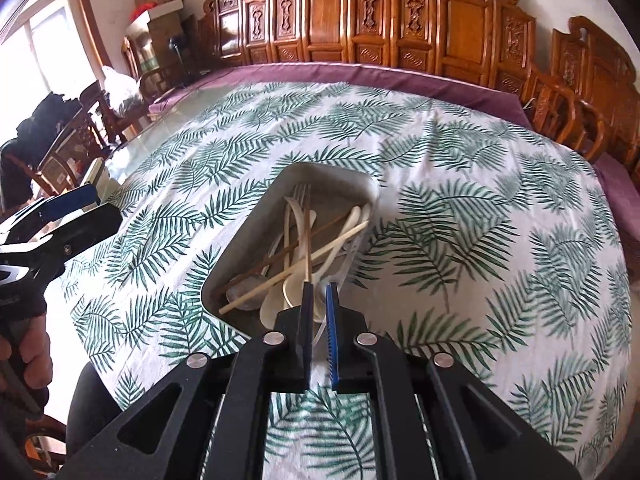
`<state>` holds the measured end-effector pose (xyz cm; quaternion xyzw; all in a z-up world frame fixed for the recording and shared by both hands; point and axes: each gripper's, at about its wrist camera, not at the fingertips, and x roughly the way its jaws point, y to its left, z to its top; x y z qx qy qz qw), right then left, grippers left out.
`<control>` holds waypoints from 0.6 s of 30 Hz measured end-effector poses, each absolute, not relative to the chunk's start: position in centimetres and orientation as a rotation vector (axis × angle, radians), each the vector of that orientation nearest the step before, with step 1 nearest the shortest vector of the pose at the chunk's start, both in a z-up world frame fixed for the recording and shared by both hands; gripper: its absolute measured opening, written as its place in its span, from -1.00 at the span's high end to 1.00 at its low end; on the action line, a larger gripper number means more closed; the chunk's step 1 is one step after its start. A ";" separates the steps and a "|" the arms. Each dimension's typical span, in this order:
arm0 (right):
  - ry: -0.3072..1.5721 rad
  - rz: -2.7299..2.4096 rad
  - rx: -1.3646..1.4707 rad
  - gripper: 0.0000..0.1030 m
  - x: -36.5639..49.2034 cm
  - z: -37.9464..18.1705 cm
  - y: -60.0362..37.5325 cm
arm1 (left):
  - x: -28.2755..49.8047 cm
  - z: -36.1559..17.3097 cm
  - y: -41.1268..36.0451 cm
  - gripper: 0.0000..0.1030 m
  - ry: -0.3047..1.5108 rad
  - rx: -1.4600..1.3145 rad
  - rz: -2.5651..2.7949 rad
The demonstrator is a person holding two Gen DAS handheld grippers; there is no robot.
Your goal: Organize utensils
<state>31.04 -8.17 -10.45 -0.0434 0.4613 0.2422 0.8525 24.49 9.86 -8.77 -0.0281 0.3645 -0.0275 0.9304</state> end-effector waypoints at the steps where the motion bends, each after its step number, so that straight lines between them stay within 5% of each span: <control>1: 0.962 0.503 -0.088 0.63 30.6 -10.1 -8.6 | 24.2 -8.5 9.5 -0.82 0.740 -0.053 -0.060; 4: 0.935 0.486 -0.084 0.48 29.4 -9.2 -9.9 | 23.0 -7.5 8.2 -0.85 0.718 -0.036 -0.073; 8: 0.891 0.448 -0.070 -0.27 27.4 -8.1 -11.7 | 21.4 -6.8 6.8 -0.85 0.706 -0.011 -0.077; 14: 0.831 0.400 -0.026 -0.88 23.6 -7.0 -14.3 | 19.0 -7.0 5.2 -0.85 0.708 0.017 -0.053; 18: 0.807 0.357 -0.037 -0.95 21.2 -7.0 -15.4 | 17.0 -7.9 4.0 -0.85 0.727 0.020 -0.060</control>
